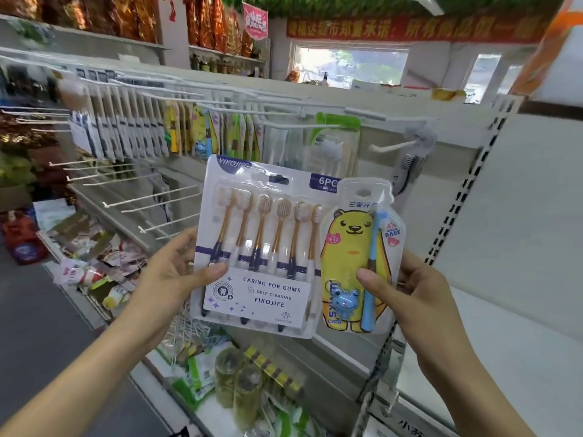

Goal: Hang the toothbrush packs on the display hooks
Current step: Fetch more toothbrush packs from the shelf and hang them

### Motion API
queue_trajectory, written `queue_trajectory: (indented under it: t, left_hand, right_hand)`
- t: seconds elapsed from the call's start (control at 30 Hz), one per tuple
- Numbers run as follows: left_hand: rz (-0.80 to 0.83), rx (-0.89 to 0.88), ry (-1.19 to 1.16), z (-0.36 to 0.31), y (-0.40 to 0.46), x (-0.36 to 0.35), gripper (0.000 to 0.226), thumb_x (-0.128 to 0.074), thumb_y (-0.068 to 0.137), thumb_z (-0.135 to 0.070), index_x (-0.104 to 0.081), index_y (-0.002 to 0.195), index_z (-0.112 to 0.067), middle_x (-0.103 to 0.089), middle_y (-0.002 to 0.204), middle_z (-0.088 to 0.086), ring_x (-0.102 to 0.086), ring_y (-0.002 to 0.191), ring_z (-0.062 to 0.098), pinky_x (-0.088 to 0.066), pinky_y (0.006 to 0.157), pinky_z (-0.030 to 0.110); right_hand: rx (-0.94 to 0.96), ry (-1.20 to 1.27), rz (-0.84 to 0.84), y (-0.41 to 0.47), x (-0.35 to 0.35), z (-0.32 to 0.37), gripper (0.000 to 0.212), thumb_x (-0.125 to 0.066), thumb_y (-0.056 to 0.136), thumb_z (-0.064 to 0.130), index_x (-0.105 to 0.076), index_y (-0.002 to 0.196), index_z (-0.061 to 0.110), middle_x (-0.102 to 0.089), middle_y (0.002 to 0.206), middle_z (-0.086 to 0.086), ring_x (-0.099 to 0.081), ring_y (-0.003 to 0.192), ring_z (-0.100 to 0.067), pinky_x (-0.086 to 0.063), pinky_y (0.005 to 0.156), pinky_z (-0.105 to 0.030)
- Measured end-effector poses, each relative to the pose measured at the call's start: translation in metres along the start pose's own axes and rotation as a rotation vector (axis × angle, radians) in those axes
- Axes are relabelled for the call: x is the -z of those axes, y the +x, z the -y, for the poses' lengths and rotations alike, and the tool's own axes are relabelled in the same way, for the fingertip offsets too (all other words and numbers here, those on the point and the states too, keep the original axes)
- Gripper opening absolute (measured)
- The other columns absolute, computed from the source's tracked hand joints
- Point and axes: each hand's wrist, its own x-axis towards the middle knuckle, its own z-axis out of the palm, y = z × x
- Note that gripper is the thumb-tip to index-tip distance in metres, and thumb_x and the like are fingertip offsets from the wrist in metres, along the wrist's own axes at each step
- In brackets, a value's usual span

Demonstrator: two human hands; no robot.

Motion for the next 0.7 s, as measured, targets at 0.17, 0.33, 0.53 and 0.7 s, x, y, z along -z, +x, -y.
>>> queue_trajectory:
  t: [0.17, 0.33, 0.53, 0.7]
  left_hand:
    - [0.054, -0.001, 0.016, 0.005, 0.023, 0.021, 0.05, -0.067, 0.078, 0.002, -0.061, 0.125, -0.013, -0.073, 0.115, 0.007, -0.07, 0.105, 0.024, -0.06, 0.076, 0.027]
    - [0.093, 0.015, -0.011, 0.009, 0.052, 0.047, 0.053, -0.069, 0.076, -0.003, -0.06, 0.127, -0.015, -0.072, 0.118, 0.006, -0.069, 0.108, 0.025, -0.061, 0.081, 0.037]
    - [0.147, 0.061, -0.016, 0.01, 0.089, 0.095, 0.051, -0.069, 0.074, -0.003, -0.063, 0.122, -0.017, -0.073, 0.115, 0.005, -0.069, 0.106, 0.032, -0.05, 0.093, 0.059]
    - [0.204, 0.056, -0.057, 0.011, 0.12, 0.146, 0.047, -0.068, 0.07, 0.0, -0.072, 0.108, -0.028, -0.075, 0.11, 0.004, -0.072, 0.098, 0.023, -0.062, 0.079, 0.038]
  right_hand:
    - [-0.015, 0.022, -0.039, 0.004, -0.026, -0.003, 0.029, -0.074, 0.081, 0.016, -0.072, 0.11, 0.016, -0.078, 0.099, 0.003, -0.075, 0.09, -0.013, -0.057, 0.071, -0.018]
    - [-0.018, 0.069, -0.15, 0.011, -0.056, -0.003, 0.032, -0.074, 0.074, 0.02, -0.072, 0.107, 0.017, -0.078, 0.098, 0.002, -0.075, 0.09, -0.013, -0.058, 0.072, -0.019]
    - [-0.046, 0.134, -0.274, 0.015, -0.101, 0.001, 0.028, -0.071, 0.079, 0.007, -0.072, 0.107, 0.01, -0.079, 0.097, -0.003, -0.076, 0.088, -0.02, -0.059, 0.067, -0.022]
    - [-0.038, 0.127, -0.358, 0.02, -0.142, 0.005, 0.028, -0.071, 0.079, 0.008, -0.072, 0.107, 0.012, -0.079, 0.097, -0.002, -0.076, 0.088, -0.018, -0.059, 0.068, -0.021]
